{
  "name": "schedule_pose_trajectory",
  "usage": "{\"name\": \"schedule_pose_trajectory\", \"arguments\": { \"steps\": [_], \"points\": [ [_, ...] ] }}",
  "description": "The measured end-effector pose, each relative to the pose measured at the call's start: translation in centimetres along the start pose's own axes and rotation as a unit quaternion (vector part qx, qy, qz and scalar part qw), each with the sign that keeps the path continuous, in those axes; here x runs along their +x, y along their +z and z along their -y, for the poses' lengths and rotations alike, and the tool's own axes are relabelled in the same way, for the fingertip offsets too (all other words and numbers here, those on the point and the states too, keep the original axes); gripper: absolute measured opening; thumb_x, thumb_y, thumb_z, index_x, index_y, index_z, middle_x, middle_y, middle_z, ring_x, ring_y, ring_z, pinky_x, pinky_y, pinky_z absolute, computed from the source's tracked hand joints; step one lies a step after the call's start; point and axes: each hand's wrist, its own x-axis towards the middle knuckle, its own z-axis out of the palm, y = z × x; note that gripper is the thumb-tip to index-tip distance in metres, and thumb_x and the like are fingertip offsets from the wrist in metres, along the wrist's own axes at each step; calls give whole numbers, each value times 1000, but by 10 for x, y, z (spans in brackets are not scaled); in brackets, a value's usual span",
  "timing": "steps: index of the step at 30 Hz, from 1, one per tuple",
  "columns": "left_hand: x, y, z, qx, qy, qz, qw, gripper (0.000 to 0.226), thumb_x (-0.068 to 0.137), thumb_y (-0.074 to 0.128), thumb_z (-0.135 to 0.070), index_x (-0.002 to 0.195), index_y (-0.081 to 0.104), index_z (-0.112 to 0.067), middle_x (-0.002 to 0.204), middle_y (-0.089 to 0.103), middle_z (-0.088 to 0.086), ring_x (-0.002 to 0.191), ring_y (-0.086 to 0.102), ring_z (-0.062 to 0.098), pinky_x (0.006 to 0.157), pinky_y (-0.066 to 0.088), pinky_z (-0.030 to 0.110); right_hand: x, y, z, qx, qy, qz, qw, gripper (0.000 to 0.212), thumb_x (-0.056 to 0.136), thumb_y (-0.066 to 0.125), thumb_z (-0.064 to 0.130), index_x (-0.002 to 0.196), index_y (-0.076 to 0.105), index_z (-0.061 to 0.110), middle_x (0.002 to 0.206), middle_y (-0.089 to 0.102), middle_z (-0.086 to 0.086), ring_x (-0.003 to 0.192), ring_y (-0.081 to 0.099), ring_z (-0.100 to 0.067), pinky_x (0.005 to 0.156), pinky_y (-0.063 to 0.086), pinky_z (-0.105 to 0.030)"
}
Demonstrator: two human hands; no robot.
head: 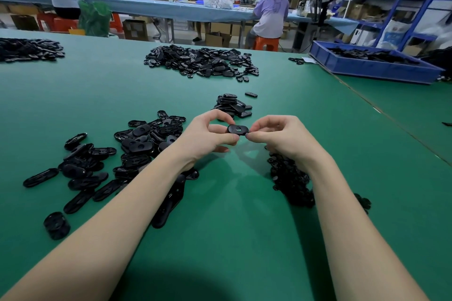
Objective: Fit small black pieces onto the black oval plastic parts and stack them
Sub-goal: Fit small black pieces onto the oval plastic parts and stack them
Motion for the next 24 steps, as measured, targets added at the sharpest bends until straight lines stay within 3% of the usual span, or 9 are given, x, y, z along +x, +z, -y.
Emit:
{"name": "schedule_pose_trajectory", "arguments": {
  "steps": [7,10,14,17,20,24],
  "points": [
    [1,-1,1,29,13,-4,999,25,83,79,-5,96,62,-17,85,78,4,75,72,11,63,56,22,2,5,-3,-5,5,-19,1000,10,82,81,15,78,75,21,62,62,9,49,39,-9,53,33,-23],
    [2,-1,1,44,20,-5,999,24,83,79,-6,95,62,-18,86,78,3,75,72,10,65,56,23,3,6,-3,-22,-5,-4,1000,12,84,76,12,89,74,23,72,69,7,46,44,-2,58,37,-22],
    [2,-2,1,64,24,-9,998,24,83,79,-7,95,61,-17,86,79,2,73,70,8,69,56,25,5,6,-2,-31,8,-2,999,10,85,74,17,88,78,25,84,74,-9,54,45,-11,66,42,-27],
    [1,-2,1,76,27,-13,997,23,83,79,-8,94,61,-17,87,79,2,71,68,9,69,56,27,5,5,-2,-40,14,-4,999,4,83,75,19,85,73,22,90,79,-2,49,49,-11,70,45,-31],
    [1,-2,1,78,27,-16,996,23,83,79,-8,95,61,-16,87,79,3,71,68,10,70,55,28,6,4,-3,-36,23,1,999,8,81,77,21,80,70,23,89,79,0,50,52,-11,65,42,-29],
    [1,-1,1,78,35,-23,996,23,83,79,-6,95,61,-14,87,78,3,71,68,10,66,56,24,7,4,-5,-5,35,-22,999,17,83,77,20,70,73,30,68,63,10,52,43,-10,47,38,-14]
  ]
}}
